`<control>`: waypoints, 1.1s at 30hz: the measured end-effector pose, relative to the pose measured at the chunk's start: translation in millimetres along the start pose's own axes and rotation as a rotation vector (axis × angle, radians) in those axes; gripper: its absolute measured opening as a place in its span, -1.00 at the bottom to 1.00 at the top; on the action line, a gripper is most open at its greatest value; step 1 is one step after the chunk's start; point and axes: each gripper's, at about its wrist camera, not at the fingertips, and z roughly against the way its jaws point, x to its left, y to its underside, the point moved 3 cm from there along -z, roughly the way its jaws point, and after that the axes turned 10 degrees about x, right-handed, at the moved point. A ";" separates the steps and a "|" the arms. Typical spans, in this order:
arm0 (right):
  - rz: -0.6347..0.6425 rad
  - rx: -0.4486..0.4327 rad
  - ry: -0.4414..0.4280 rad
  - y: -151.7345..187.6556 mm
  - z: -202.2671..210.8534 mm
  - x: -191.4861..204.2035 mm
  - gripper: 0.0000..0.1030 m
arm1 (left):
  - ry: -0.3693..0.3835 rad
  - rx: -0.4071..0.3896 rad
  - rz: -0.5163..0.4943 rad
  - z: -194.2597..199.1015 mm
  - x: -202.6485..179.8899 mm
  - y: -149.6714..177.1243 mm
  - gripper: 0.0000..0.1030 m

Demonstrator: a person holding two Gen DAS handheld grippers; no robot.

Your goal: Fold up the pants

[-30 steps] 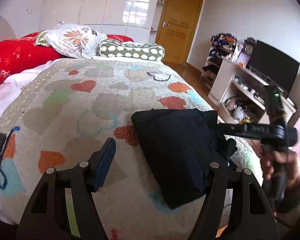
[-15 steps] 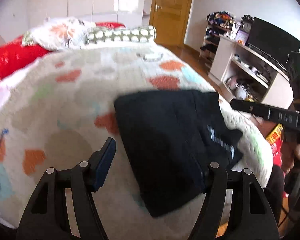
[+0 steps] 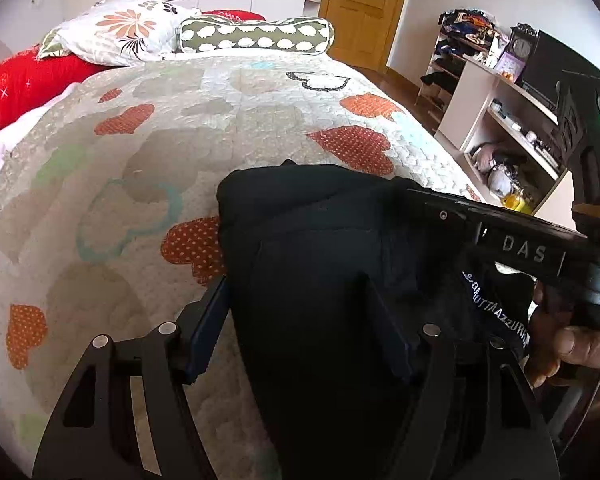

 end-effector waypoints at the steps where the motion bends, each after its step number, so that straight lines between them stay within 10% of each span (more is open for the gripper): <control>1: -0.013 -0.003 -0.016 -0.6 0.2 -2.8 -0.31 | -0.010 -0.001 -0.003 0.3 -1.8 0.0 0.38; 17: 0.131 0.031 0.073 67.5 50.3 17.2 -0.23 | -0.056 -0.001 -0.017 21.2 -15.1 21.0 0.38; 25: 0.010 0.047 0.045 89.5 40.0 -11.6 -0.02 | -0.076 -0.008 -0.005 18.7 -19.1 27.8 0.38; 33: 0.021 0.008 0.030 84.4 58.9 -7.6 -0.01 | 0.052 0.003 0.101 27.3 -3.5 31.5 0.38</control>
